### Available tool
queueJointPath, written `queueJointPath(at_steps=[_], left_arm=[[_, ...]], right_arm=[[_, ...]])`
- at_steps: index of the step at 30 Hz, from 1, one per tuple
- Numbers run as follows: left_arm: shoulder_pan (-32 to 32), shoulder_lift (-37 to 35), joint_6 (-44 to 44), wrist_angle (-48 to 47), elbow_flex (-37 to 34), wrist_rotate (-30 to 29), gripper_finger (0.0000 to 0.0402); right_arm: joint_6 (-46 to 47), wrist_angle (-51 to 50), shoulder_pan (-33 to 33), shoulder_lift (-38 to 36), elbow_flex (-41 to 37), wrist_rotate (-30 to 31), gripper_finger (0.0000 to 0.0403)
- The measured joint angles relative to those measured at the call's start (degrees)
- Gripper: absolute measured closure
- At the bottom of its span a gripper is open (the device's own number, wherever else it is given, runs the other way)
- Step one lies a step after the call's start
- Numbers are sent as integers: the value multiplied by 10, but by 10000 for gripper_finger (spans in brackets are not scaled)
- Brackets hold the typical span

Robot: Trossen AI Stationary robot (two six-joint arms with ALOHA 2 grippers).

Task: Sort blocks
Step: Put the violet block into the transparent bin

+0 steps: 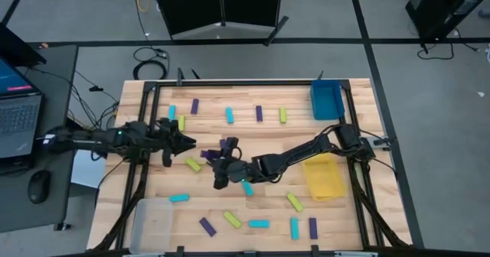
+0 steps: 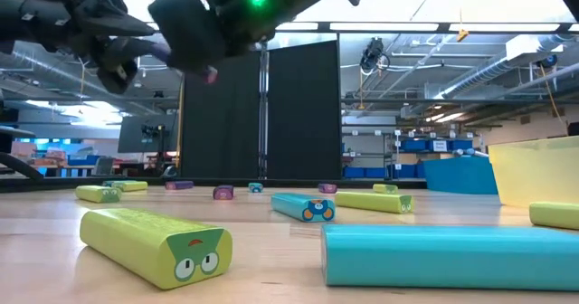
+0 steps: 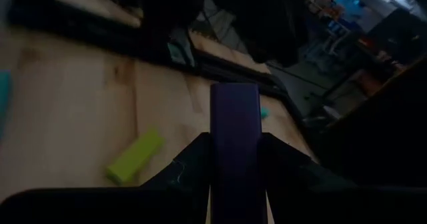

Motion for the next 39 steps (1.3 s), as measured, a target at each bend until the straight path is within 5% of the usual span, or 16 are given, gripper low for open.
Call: queueJointPath(at_steps=[9,39], left_arm=[[0,50,-40,75,0,14,199],[0,205,-120,162,0,-15,207]], right_arm=[[-46,-1,-8,-1,3,43,288],[-71,24,-15,0,3,30,288]])
